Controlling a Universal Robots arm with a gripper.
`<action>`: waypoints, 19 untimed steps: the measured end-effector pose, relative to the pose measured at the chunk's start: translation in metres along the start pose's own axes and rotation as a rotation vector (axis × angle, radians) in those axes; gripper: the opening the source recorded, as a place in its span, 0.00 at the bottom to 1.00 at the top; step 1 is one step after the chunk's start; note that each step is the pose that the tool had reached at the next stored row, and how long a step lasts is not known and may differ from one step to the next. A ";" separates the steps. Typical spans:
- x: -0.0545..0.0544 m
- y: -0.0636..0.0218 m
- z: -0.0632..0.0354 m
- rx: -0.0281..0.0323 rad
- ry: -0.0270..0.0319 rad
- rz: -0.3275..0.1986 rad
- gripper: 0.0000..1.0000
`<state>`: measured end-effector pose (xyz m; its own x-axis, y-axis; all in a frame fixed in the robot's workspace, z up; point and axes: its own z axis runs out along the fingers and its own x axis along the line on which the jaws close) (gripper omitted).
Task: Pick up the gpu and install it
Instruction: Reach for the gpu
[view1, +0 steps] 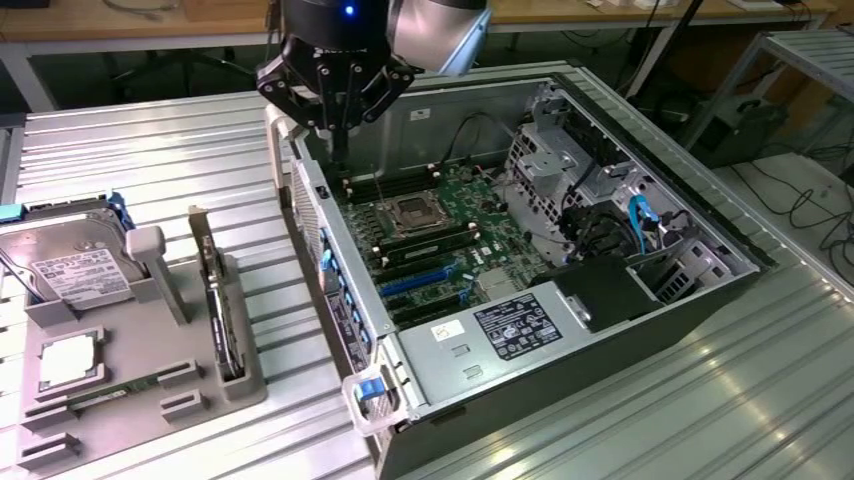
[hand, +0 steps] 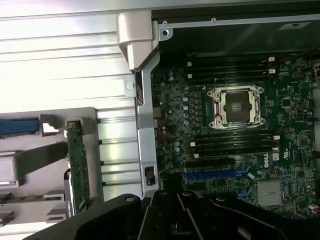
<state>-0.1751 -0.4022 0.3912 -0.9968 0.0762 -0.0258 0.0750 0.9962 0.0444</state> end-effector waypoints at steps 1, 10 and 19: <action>0.001 -0.0001 0.0000 0.0000 0.0000 0.000 0.11; 0.012 -0.0013 0.0003 -0.0001 0.0000 0.000 0.11; 0.025 -0.0027 0.0005 0.0000 0.0000 0.000 0.11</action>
<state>-0.2002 -0.4030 0.3899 -0.9968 0.0762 -0.0258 0.0750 0.9962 0.0444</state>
